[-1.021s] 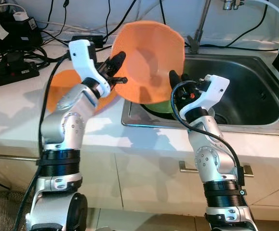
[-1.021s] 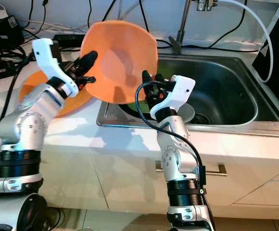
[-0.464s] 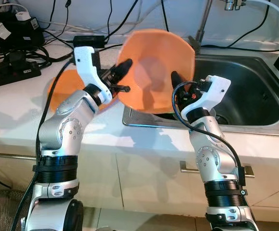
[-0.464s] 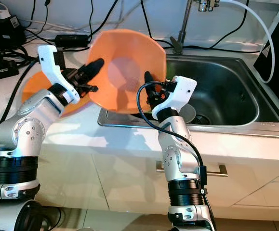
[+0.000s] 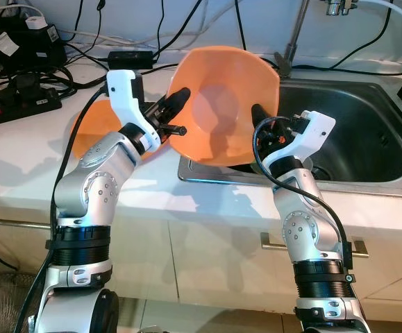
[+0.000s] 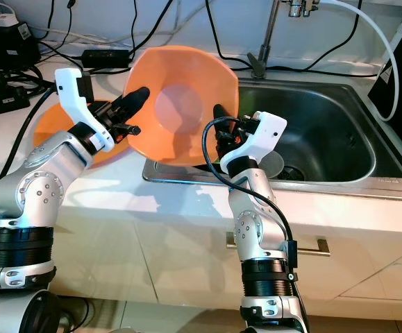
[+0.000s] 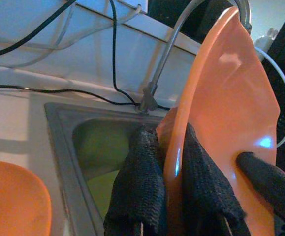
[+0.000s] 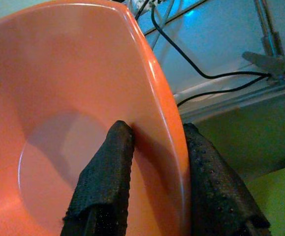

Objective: Kitchen organization

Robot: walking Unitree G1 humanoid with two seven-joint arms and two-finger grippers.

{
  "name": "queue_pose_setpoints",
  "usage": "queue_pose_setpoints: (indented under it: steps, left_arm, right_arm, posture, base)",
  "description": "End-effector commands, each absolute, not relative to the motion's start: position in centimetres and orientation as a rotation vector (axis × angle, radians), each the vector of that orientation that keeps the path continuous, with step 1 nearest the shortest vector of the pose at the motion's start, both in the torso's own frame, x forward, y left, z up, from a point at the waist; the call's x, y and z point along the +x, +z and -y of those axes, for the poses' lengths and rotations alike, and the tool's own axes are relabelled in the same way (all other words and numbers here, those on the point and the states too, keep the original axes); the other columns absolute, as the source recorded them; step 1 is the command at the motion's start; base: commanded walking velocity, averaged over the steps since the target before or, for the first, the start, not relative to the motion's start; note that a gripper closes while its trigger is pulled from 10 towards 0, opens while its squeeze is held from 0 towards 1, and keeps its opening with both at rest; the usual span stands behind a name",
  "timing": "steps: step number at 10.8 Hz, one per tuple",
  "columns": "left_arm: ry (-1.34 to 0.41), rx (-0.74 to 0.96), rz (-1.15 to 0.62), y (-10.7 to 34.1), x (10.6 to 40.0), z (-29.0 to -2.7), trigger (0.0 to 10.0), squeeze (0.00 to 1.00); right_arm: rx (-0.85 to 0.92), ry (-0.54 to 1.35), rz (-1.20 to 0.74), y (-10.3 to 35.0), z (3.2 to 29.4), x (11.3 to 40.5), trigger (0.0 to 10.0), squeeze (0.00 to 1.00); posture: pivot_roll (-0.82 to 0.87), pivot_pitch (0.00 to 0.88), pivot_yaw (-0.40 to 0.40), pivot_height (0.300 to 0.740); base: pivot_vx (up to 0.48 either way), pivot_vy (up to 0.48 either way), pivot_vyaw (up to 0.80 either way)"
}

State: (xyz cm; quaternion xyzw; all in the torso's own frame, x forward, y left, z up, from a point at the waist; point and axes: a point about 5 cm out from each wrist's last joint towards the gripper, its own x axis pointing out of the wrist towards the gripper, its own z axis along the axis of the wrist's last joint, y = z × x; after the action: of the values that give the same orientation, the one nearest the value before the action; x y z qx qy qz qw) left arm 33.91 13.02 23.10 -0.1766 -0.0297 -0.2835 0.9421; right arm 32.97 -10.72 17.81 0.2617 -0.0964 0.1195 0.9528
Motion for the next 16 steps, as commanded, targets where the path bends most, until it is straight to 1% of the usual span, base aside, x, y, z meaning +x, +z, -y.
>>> queue_pose_setpoints:
  steps: [1,6,7,13,14,15,16]
  left_arm:
    - [-0.602,-0.357,0.091,23.8,33.7,-12.9,10.0,0.0]
    - [-0.619,-0.352,0.089,23.8,33.6,-12.6,10.0,0.0]
    - [-0.603,-0.34,0.09,23.8,33.8,-12.6,10.0,1.0]
    - [-0.601,-0.346,0.078,23.6,33.7,-12.7,10.0,1.0]
    - [-0.592,-0.334,0.08,23.6,33.7,-12.7,10.0,0.39]
    - [-0.584,-0.326,0.079,23.5,33.8,-12.8,10.0,0.0]
    - [-0.575,-0.323,0.072,23.2,33.8,-12.9,10.0,0.0]
  right_arm:
    - [0.559,0.239,0.211,18.5,10.9,33.2,0.0,0.0]
    - [0.615,0.264,0.21,18.4,10.7,33.1,0.0,0.0]
    - [0.647,0.265,0.21,18.4,10.8,33.0,0.0,0.0]
    - [0.729,0.213,0.224,18.7,11.9,33.3,0.0,0.0]
    - [0.727,0.182,0.226,18.7,12.4,33.4,0.0,0.0]
    - [0.724,0.128,0.229,18.6,13.1,33.6,0.0,0.0]
    - [0.723,0.066,0.235,18.4,14.2,33.8,0.0,0.0]
  posture:
    - [-0.05,0.0,0.011,0.74]
    - [-0.05,0.0,0.014,0.74]
    - [-0.05,0.0,0.014,0.74]
    - [-0.05,0.0,0.016,0.74]
    - [-0.05,0.0,0.016,0.74]
    - [-0.05,0.0,0.016,0.74]
    - [-0.05,0.0,0.017,0.74]
  base:
    - [0.0,0.0,0.0]
    - [0.0,0.0,0.0]
    - [0.0,0.0,0.0]
    - [0.0,0.0,0.0]
    - [0.0,0.0,0.0]
    - [0.0,0.0,0.0]
    - [0.0,0.0,0.0]
